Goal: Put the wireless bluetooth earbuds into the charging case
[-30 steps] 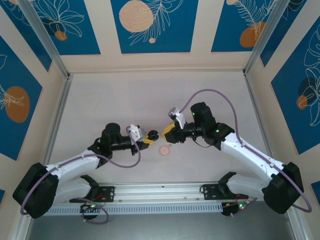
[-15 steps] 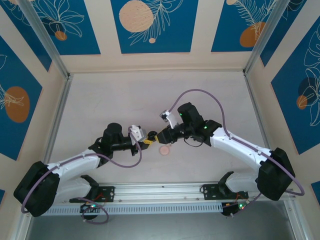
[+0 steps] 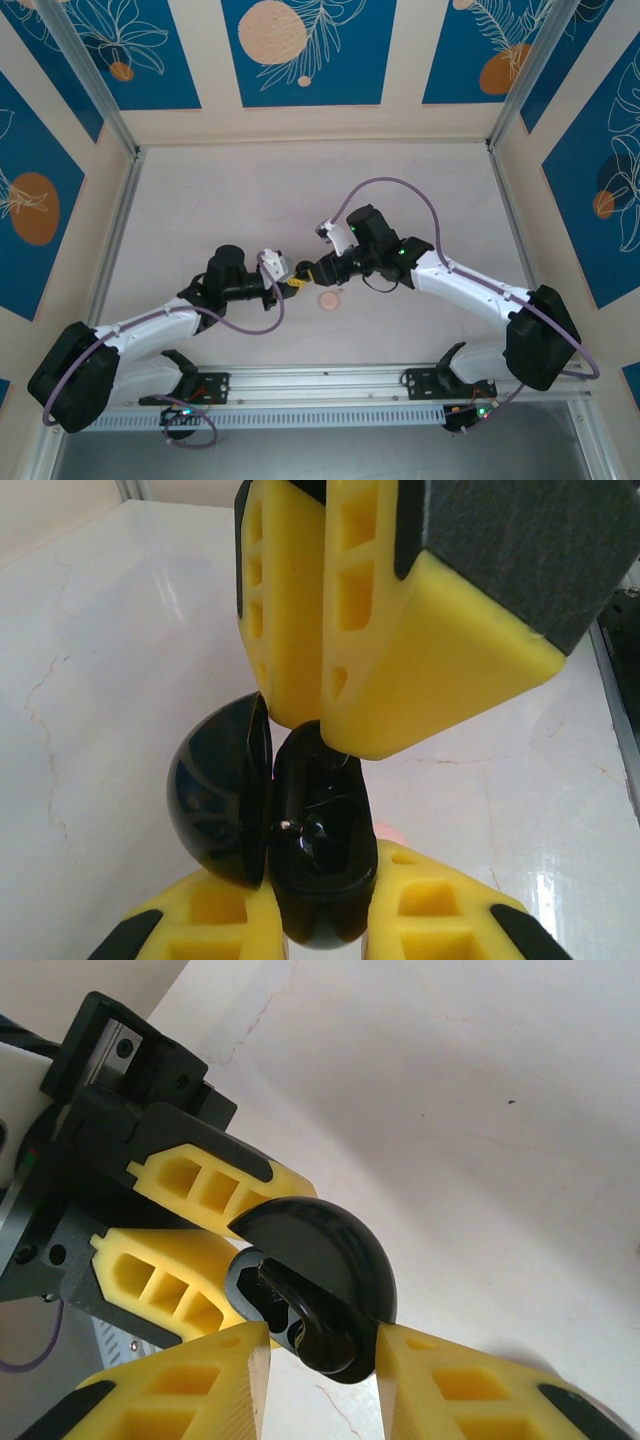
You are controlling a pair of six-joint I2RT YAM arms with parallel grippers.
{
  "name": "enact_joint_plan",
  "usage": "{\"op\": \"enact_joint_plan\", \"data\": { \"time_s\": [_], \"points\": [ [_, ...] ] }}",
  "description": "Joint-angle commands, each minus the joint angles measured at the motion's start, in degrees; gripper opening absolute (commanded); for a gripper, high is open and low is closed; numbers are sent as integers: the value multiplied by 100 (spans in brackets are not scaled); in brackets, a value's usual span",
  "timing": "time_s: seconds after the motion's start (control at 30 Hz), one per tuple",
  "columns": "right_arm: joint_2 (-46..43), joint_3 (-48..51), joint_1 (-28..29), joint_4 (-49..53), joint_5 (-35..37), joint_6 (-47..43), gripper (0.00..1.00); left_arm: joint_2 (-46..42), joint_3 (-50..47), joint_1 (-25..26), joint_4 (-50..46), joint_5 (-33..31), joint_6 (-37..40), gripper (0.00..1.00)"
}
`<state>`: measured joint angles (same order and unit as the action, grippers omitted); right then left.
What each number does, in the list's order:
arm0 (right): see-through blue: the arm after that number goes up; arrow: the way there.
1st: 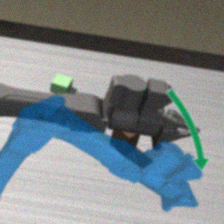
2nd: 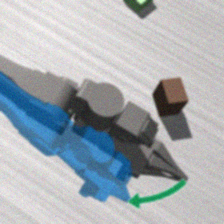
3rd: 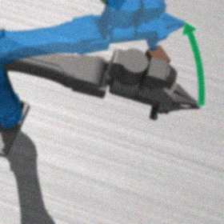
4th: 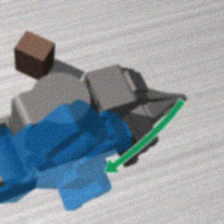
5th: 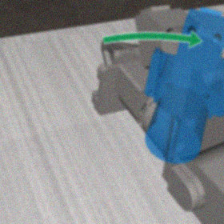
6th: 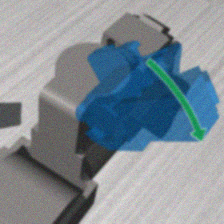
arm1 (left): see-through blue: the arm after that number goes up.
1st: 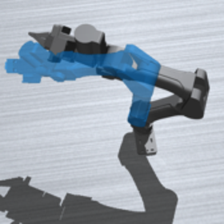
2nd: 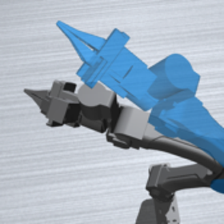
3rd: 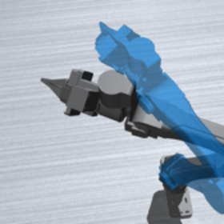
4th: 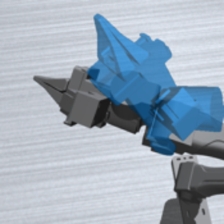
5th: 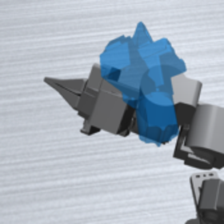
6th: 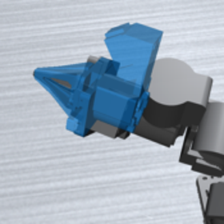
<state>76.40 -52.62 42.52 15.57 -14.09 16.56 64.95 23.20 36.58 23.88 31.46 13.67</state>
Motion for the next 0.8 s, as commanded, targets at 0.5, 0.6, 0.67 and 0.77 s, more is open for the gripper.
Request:
{"op": "enact_joint_plan", "data": {
  "time_s": [0.5, 0.6, 0.67, 0.77],
  "points": [
    [122, -189, 177, 165, 752, -116, 20, -50, 167, 91, -15, 108, 105, 14],
    [55, -161, 177, 144, 758, -136, 18, -52, 166, 95, -45, 89, 121, 14],
    [-8, -128, 186, 124, 754, -148, 17, -57, 178, 88, -76, 46, 122, 14],
    [-103, -91, 186, 130, 804, -179, 16, -44, 201, 87, -162, -10, 151, 14]
  ]
}}
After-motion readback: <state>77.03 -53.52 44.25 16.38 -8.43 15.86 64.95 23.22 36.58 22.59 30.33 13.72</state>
